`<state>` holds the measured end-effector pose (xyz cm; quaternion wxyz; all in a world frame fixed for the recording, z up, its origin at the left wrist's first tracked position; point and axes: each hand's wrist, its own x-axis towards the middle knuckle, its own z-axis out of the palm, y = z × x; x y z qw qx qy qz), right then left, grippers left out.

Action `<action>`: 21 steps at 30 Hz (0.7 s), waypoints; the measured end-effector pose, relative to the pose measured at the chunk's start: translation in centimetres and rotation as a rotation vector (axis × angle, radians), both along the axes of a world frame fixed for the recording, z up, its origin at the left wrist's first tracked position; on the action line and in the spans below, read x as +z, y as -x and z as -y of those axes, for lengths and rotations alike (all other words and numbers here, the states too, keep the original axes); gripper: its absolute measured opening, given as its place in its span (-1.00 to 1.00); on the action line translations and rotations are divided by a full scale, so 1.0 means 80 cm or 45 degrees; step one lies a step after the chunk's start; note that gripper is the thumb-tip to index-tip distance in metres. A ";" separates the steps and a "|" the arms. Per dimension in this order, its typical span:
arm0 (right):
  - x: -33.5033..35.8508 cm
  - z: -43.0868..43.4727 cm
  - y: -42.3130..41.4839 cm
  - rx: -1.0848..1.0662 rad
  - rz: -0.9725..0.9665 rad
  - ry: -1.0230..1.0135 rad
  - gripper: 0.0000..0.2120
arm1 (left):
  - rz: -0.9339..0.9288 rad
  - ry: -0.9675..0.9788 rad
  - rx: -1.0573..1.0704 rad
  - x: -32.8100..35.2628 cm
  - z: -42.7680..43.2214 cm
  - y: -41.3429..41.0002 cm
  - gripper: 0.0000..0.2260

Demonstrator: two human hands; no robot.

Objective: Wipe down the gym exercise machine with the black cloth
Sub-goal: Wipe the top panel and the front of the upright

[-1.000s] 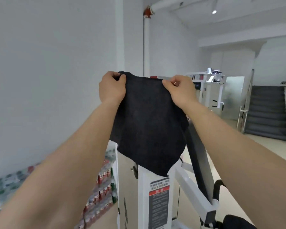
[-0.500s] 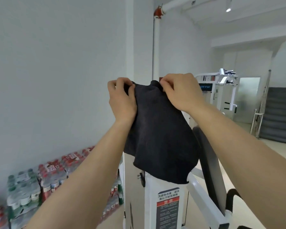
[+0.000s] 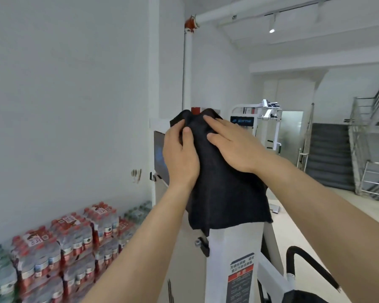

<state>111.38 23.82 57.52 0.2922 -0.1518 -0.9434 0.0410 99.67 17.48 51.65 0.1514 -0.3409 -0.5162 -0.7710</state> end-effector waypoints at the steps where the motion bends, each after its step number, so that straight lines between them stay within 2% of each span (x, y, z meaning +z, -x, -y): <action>1: 0.000 -0.002 0.003 -0.006 0.001 0.010 -0.51 | 0.003 -0.020 -0.111 -0.003 -0.005 -0.004 -0.66; 5: 0.010 -0.012 0.017 -0.016 0.068 0.085 -0.51 | -0.054 0.024 -0.363 0.001 -0.032 0.011 -0.48; 11: 0.036 -0.016 0.045 -0.023 0.132 0.201 -0.52 | 0.074 0.122 -0.353 0.027 -0.045 0.036 -0.52; 17: 0.006 -0.007 0.019 0.024 0.044 -0.006 -0.53 | -0.024 0.119 -0.353 -0.015 -0.029 -0.010 -0.51; 21: 0.035 -0.012 0.044 0.022 0.165 0.153 -0.48 | 0.086 0.183 -0.353 0.011 -0.033 0.017 -0.50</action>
